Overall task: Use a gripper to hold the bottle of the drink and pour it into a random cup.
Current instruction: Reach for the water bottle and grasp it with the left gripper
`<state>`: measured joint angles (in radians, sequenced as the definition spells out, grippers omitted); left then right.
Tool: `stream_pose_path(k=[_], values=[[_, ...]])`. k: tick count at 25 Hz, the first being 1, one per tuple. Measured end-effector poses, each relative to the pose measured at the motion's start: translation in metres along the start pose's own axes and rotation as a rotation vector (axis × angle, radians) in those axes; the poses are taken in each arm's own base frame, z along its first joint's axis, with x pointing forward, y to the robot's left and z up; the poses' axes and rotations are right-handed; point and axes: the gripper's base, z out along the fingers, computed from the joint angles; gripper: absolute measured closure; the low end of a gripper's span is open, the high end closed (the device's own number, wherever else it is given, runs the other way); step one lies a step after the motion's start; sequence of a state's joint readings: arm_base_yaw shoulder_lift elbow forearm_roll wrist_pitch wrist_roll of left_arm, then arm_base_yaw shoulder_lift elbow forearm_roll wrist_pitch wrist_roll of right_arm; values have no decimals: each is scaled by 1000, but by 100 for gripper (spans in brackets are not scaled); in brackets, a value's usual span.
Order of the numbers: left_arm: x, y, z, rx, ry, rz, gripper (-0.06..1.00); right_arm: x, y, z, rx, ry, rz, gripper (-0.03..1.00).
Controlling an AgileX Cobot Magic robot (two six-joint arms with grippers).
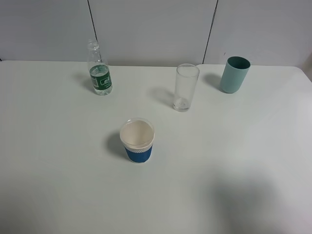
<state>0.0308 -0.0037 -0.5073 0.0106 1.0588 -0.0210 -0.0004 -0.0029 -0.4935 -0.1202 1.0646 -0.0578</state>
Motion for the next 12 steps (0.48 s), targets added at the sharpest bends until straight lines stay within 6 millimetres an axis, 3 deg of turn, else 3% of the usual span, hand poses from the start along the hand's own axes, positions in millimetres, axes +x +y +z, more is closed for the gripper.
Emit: stream_pose_path(k=[12], values=[[-7,0,-5,-5,-47,3,-5,0,0,0,0,0,0,23]])
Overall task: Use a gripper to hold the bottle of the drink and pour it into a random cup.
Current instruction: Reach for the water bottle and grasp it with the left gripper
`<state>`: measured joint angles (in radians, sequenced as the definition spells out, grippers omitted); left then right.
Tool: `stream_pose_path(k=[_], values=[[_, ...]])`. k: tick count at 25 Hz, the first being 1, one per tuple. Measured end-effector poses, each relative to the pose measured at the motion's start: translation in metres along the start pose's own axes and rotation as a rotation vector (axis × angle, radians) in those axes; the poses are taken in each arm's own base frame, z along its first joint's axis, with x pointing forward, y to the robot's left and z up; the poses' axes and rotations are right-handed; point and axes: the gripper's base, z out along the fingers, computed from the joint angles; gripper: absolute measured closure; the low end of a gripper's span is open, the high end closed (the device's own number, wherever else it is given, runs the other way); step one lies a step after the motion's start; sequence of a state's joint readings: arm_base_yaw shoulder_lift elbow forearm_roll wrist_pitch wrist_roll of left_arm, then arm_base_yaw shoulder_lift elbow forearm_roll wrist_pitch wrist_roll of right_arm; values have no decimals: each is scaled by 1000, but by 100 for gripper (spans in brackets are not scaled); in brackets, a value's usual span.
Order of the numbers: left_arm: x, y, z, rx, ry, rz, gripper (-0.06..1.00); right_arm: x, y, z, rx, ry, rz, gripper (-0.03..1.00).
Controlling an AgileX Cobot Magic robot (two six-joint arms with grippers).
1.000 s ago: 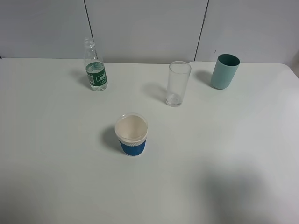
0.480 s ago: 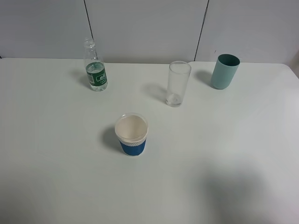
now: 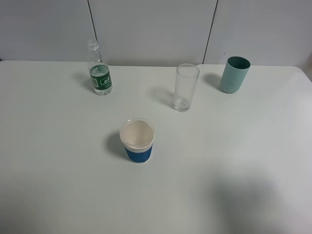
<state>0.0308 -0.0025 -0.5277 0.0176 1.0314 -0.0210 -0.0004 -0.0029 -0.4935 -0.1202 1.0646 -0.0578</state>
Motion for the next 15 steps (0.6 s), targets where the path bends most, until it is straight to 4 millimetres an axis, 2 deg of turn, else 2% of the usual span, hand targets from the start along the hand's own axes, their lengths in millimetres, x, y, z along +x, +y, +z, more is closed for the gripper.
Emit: stream_pose_path(k=[6,15], values=[[-30,2,-1,-24,-67,17,-5,0,0,0,0,0,0,23],[-61,4,37,-55,-5,74,-5,0,0,0,0,0,0,23]])
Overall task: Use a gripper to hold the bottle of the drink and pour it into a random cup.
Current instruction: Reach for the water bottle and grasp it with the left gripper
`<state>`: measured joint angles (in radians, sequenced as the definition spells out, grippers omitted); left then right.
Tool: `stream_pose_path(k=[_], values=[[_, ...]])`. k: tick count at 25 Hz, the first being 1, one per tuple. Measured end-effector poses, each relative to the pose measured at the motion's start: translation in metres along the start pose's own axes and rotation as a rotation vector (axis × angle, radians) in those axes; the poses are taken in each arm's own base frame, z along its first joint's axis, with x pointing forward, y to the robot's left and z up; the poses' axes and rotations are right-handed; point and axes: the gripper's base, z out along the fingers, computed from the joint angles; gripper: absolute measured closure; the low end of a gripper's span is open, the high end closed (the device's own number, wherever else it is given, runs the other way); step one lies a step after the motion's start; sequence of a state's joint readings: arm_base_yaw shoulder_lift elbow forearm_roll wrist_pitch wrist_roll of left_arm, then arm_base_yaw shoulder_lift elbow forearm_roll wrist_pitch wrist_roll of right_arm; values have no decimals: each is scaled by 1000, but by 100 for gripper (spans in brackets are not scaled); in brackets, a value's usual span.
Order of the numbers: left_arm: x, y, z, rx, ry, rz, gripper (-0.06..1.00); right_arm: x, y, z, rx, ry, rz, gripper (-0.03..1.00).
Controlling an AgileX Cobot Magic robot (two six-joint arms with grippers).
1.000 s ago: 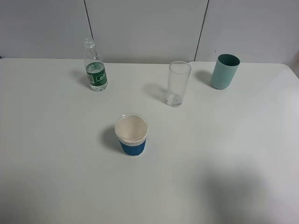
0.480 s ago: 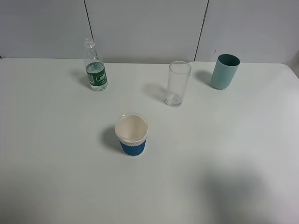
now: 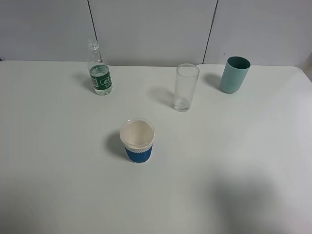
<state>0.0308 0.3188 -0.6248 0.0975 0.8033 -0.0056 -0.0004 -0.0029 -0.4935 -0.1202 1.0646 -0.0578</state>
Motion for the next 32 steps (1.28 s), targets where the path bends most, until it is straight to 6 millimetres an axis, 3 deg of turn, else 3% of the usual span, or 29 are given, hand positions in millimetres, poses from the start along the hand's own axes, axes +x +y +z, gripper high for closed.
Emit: stream_pose_path(k=[9,21,32], values=[[-14,-4,52,20,102,63,-5,0,0,0,0,0,0,23],[-15,-10,120,51,231,102,-5,0,0,0,0,0,0,23],[-13,-45,166,194,193,218,-5,0,0,0,0,0,0,23]])
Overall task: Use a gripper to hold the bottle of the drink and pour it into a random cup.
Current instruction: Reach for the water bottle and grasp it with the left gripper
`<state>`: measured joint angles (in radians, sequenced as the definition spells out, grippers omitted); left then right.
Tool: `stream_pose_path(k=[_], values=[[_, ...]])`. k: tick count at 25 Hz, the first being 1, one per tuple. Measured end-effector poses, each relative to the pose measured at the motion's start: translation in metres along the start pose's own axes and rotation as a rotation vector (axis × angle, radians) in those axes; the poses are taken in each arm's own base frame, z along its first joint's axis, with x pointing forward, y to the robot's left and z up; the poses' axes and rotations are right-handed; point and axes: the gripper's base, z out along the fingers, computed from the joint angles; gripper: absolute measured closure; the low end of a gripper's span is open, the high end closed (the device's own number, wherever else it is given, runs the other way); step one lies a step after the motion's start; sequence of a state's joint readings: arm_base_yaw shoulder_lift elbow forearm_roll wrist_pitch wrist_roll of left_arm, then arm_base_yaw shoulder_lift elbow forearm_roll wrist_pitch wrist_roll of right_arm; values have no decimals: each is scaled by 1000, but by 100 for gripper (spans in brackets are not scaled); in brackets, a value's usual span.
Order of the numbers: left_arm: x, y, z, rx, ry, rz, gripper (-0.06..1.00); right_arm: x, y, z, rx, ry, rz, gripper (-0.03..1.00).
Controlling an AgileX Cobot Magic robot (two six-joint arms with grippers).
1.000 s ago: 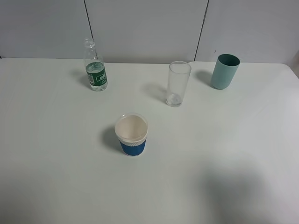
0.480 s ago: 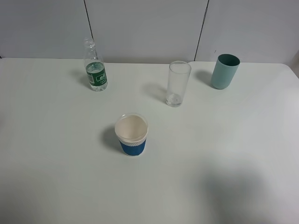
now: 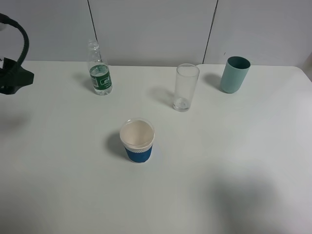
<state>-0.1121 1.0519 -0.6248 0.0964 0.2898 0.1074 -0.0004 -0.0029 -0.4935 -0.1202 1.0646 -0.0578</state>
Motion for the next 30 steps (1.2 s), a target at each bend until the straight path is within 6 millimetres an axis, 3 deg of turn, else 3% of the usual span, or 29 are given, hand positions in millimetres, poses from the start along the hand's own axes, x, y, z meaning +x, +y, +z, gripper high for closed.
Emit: stream_pose_path(k=[12,30], values=[[9,-28,55,103,74,60,-5,0,0,0,0,0,0,23],[23,-41,111,146,35,58,-5,0,0,0,0,0,0,23]])
